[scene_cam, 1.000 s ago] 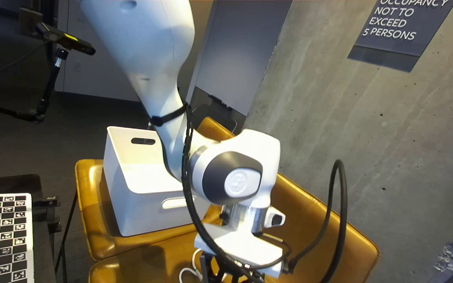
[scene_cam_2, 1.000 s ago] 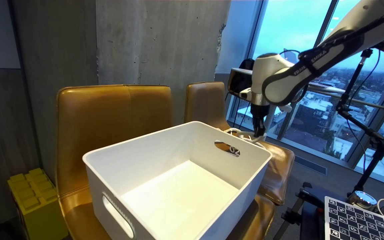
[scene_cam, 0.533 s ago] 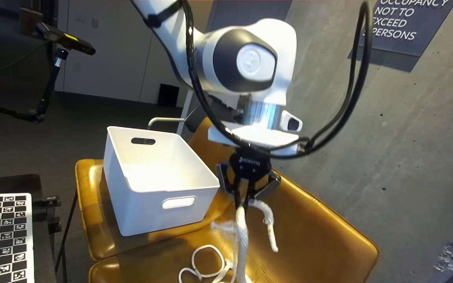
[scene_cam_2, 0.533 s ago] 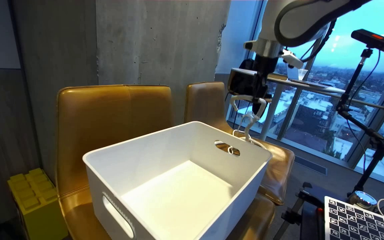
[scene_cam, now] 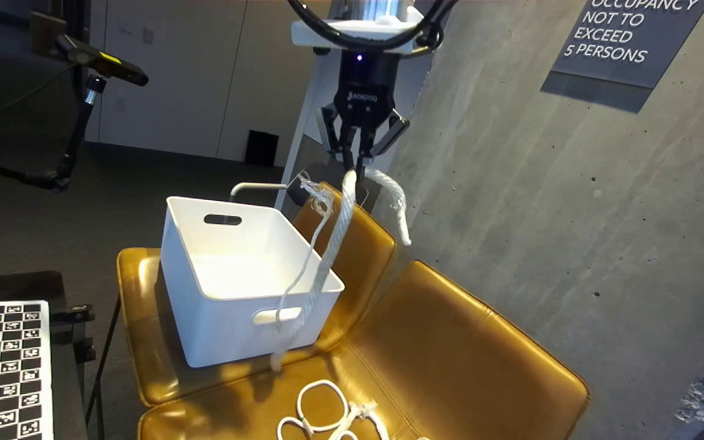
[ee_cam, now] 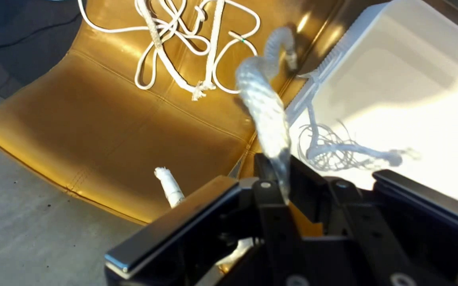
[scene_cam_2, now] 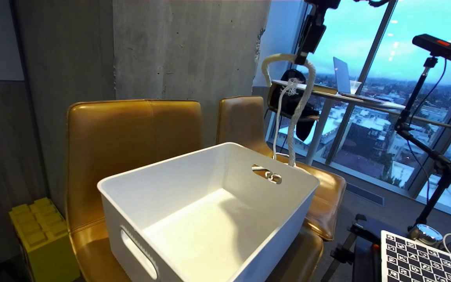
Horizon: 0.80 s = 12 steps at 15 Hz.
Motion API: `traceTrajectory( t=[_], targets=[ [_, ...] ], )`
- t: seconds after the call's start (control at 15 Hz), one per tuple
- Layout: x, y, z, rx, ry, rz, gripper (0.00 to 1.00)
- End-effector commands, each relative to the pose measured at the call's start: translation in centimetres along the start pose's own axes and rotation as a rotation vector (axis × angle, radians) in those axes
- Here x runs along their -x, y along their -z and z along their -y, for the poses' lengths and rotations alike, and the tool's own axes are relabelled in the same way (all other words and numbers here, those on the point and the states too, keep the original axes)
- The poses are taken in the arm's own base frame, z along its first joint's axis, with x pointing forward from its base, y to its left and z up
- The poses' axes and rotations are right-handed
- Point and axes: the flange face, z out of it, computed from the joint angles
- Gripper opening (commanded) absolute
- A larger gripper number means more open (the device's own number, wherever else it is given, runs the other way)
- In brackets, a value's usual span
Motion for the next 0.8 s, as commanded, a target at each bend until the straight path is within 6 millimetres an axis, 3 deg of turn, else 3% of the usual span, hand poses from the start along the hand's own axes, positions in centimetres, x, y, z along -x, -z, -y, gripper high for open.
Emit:
traceTrajectory(
  t=[0.0,0.33,0.73],
  targets=[
    [0.0,0.9,-0.3,-0.018,-0.037,0.01,0.03],
    [2.1,-1.4,-3.3,-0.035,-0.084,0.052,0.03],
    [6.6,-6.1,-9.9,-0.071,-0.189,0.12,0.03]
  ],
)
